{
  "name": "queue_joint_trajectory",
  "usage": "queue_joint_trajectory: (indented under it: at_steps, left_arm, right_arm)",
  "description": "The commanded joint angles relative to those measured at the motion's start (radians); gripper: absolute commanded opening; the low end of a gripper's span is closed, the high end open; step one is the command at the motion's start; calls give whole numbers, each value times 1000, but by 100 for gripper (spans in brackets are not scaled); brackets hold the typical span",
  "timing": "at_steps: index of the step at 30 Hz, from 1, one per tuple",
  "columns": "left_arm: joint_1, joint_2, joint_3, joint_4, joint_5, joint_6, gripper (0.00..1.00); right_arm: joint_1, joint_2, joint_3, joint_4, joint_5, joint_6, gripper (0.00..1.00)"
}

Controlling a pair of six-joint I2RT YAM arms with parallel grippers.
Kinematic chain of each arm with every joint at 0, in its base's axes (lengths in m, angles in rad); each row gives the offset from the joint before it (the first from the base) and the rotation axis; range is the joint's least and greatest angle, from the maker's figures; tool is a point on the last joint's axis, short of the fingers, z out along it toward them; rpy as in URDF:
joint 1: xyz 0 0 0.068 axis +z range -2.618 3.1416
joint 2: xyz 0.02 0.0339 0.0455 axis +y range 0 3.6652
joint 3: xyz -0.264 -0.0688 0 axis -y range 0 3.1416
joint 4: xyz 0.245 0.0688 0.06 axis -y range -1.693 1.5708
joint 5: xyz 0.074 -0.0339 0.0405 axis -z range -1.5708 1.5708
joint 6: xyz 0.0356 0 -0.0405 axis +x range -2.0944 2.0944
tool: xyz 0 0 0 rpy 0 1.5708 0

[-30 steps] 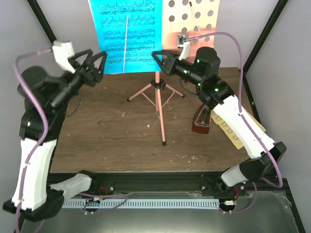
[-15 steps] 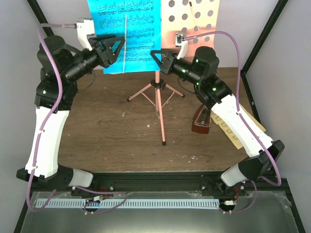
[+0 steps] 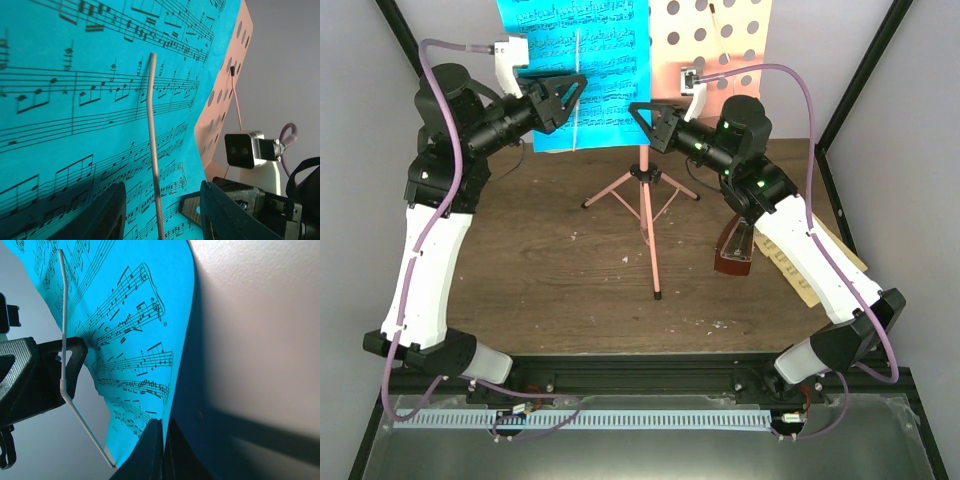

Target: Pack up the instrument practice props

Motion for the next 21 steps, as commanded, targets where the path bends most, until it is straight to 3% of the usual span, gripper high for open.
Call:
queue_joint_trajectory:
  at_steps: [1, 13, 21]
  left_arm:
    - [-4, 14, 29, 12, 42, -19, 41]
    - [-5, 30, 29, 13, 37, -20, 30]
    - [-5, 31, 17, 20, 42, -19, 10]
  right_arm:
    - [8, -22, 21, 36, -3, -8, 1]
    - [8, -20, 19, 49, -10, -2, 1]
    - [8, -20, 12, 57, -8, 1, 1]
